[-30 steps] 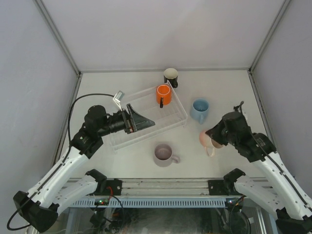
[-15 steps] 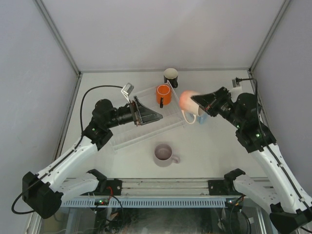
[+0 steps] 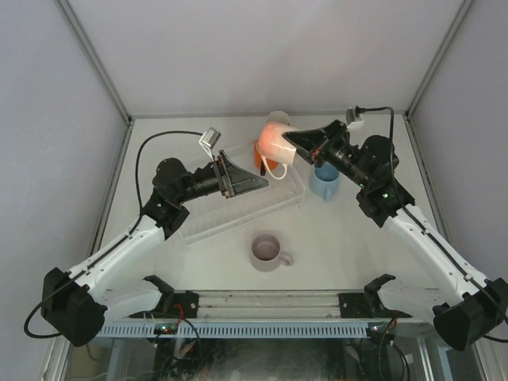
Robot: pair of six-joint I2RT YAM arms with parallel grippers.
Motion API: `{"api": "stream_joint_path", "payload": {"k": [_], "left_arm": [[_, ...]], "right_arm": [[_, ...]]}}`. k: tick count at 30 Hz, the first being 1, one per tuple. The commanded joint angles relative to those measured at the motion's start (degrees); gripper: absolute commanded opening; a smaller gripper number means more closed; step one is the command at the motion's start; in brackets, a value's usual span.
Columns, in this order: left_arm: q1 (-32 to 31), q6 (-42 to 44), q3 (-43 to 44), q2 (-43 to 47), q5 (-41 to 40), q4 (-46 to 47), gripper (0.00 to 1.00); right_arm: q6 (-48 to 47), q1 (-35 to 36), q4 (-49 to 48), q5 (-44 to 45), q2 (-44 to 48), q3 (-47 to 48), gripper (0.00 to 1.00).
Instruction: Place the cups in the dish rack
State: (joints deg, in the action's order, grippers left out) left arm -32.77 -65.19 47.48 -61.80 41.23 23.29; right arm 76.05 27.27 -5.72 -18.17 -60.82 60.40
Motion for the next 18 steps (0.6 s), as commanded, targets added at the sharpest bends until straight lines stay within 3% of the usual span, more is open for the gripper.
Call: {"api": "stream_joint_path", "payload": {"k": [1,11,18], "left_arm": [[-0.36,-0.77,4.63,-0.97,0.0,4.27,0.93],[-0.39,-4.33,8.02,-2.83,0.07,8.1,0.93],[-0.36,-6.44,7.97,-2.43,-0.08,10.59,0.85]], "right_arm": [[4.12,3.08,-15.06,-0.1,-1.3,2.1,0.0],[4.83,7.41,-21.07,0.59,-5.63,1.97,0.0],[3.65,9.3,-24.64,1.97,-7.78,1.39,0.0]]}}
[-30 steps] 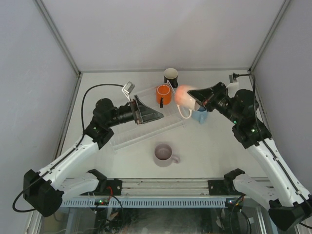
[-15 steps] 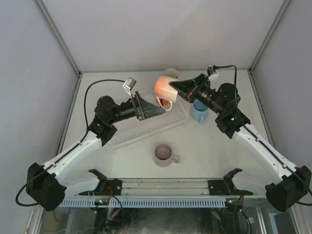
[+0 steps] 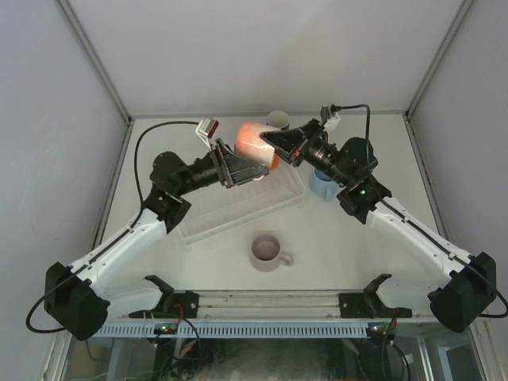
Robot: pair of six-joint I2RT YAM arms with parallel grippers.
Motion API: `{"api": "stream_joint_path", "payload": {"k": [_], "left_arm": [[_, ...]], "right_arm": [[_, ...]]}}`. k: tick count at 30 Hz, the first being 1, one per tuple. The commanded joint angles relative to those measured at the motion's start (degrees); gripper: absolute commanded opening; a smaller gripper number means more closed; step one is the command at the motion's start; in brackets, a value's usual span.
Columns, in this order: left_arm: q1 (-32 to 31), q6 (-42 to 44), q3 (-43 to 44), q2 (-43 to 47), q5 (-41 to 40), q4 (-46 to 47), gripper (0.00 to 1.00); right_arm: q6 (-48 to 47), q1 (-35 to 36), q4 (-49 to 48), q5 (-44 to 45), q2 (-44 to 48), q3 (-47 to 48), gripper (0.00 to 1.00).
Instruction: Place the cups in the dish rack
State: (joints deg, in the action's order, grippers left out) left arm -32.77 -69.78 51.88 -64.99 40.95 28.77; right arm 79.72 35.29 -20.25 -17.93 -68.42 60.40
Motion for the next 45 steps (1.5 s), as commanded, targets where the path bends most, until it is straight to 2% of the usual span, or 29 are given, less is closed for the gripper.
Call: {"api": "stream_joint_path", "payload": {"k": [1,11,18,23,28,33,45], "left_arm": [[-0.36,-1.85,3.34,0.92,-0.16,5.53,0.83],[2.89,-0.92,-1.01,6.51,-7.57,7.54,0.69],[3.95,-1.81,-0.56,5.58,-6.63,7.74,0.58],[3.81,-1.86,0.6,4.27,-5.24,7.68,0.58],[3.02,0.23,1.82,3.11,-3.98,3.93,0.66],[2.81,2.04,1.71,3.7,-4.83,1.0,0.68],[2.76,4.12,2.94,2.84,-3.93,-1.27,0.56]], "right_arm": [[-0.15,1.6,-10.02,1.96,-0.36,1.39,0.0],[-2.82,2.6,-5.72,4.73,2.8,-0.71,0.0],[-2.39,2.85,-5.14,4.13,2.18,-0.7,0.0],[-2.95,3.66,-3.53,4.77,2.16,-0.72,0.0],[-3.31,4.13,-2.81,5.51,1.94,-0.65,0.0],[-3.69,4.41,-2.21,5.99,1.55,-0.33,0.0],[-3.58,5.56,-1.96,5.72,-0.12,0.09,0.0]]}}
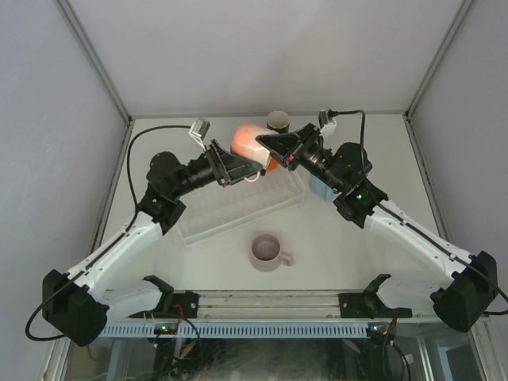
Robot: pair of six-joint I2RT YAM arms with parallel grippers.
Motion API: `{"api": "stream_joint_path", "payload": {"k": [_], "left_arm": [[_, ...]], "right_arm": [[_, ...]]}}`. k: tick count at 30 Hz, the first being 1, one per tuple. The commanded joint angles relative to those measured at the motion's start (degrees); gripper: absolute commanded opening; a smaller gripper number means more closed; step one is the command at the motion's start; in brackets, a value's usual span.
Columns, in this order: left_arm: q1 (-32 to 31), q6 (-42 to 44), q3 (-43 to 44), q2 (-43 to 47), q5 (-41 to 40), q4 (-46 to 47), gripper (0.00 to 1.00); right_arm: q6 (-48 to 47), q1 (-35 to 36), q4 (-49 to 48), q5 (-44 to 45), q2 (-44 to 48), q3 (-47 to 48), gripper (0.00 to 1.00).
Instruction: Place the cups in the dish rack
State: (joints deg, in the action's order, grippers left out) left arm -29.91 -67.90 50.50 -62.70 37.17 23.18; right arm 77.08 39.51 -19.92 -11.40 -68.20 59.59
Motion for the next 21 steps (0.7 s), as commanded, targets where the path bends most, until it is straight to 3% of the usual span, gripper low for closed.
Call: {"api": "stream_joint_path", "payload": {"k": [1,9,12,18,21], "left_arm": [[-0.14,2.19,4.46,0.33,0.21,4.3,0.52],[-0.64,2.27,4.72,-1.14,1.93,4.17,0.26],[-0.76,2.5,4.42,-1.39,2.04,4.09,0.01],[-0.71,6.69,4.15,-0.33,-1.26,-1.47,0.0],[-0.7,9.23,4.81,-0.52,-2.91,-5.39,0.0]], "right_arm": [[-0.95,1.43,-2.26,-0.8,-0.44,0.88,0.0],[-1.29,1.63,-1.96,-0.71,-0.92,0.88,0.0],[-1.41,1.63,-1.86,-0.9,-1.2,0.88,0.0],[-2.85,1.41,0.47,-0.61,-0.76,0.89,0.0],[-4.31,0.99,2.47,-0.39,0.0,0.88,0.16]]}}
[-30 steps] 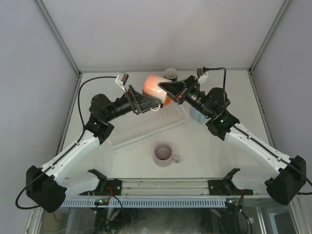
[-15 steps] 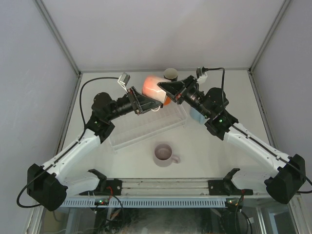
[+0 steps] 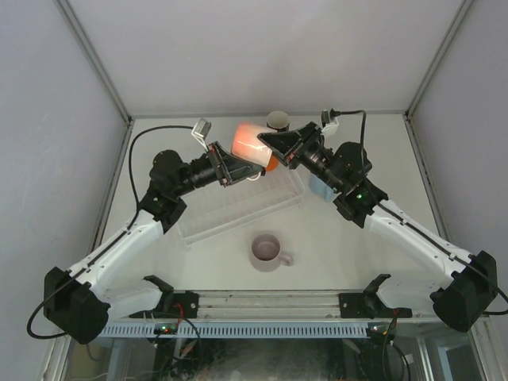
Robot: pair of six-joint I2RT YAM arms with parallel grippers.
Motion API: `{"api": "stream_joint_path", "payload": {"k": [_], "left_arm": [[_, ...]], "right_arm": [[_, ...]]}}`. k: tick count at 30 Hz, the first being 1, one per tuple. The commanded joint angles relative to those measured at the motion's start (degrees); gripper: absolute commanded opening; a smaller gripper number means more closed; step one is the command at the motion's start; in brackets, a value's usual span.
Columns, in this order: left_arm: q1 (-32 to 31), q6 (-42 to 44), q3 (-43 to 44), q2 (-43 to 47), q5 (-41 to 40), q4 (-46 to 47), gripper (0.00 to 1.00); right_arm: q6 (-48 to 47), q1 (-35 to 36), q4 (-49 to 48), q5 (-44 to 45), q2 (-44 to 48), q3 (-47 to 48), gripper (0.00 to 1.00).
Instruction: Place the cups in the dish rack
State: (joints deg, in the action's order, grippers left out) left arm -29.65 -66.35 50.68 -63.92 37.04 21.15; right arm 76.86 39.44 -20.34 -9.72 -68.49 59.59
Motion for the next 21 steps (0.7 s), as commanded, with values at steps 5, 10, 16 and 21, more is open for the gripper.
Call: {"api": "stream_joint_path", "payload": {"k": [5,10,16,21], "left_arm": [[-0.95,13.79,7.63,-0.57,-5.24,-11.61,0.0],[-0.94,18.85,10.68,-2.37,-8.33,-18.7,0.0],[-1.27,24.9,14.59,-5.58,-13.01,-26.95,0.0],[-3.09,30.38,20.04,-10.38,-18.08,-33.35,0.0]], "right_arm": [[-6.38,-0.65,6.63,-1.79,2.15,0.28,0.34],[-7.79,-3.05,10.23,-0.84,5.19,-2.45,0.43],[-13.26,-6.74,20.79,0.76,9.5,-3.69,0.48],[-18.16,-9.85,32.11,4.53,13.32,-2.96,0.5]]}}
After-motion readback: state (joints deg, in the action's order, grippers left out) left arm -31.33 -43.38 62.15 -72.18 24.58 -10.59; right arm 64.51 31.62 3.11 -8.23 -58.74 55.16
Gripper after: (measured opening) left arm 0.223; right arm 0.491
